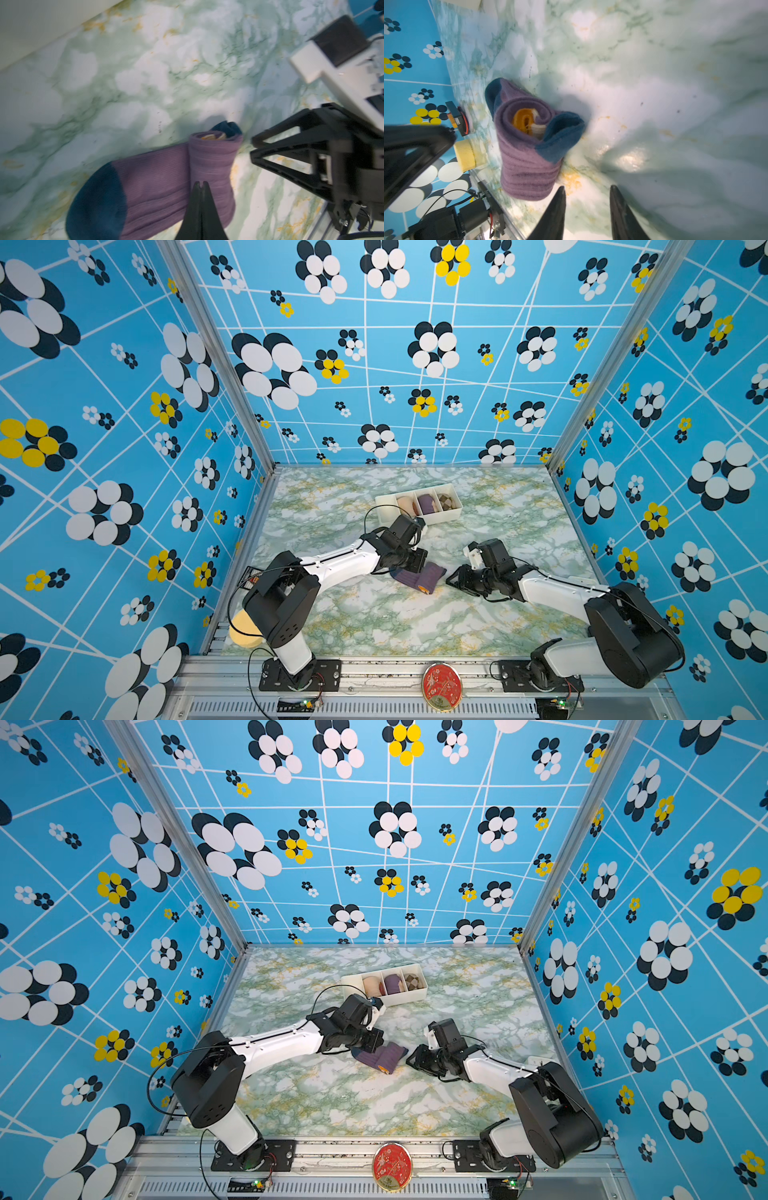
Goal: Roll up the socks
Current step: 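Regrasp the sock roll with the right gripper beside the left gripper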
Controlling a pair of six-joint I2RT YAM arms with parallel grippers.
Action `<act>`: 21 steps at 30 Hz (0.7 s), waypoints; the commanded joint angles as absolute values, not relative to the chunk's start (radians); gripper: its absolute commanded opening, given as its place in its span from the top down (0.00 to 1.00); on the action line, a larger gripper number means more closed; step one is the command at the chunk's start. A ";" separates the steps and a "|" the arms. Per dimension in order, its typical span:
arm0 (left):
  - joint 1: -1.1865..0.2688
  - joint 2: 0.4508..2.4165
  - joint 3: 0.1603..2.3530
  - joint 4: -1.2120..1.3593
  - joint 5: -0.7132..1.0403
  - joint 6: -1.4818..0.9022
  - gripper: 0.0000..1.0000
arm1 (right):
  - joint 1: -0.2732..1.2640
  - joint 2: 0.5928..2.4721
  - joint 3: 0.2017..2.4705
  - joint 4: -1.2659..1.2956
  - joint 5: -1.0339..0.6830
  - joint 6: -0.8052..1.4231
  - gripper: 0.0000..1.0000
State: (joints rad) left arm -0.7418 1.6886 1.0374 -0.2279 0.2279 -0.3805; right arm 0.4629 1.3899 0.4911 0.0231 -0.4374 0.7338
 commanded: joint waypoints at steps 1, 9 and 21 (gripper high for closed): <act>-0.737 1.700 0.995 -0.214 0.222 -0.389 1.00 | 0.490 1.353 0.455 0.143 -0.479 0.819 0.55; -0.745 1.757 1.019 -0.176 0.255 -0.401 1.00 | 0.541 1.396 0.433 0.251 -0.434 0.887 0.52; -0.745 1.736 0.990 -0.165 0.255 -0.414 1.00 | 0.574 1.489 0.431 0.370 -0.427 0.935 0.52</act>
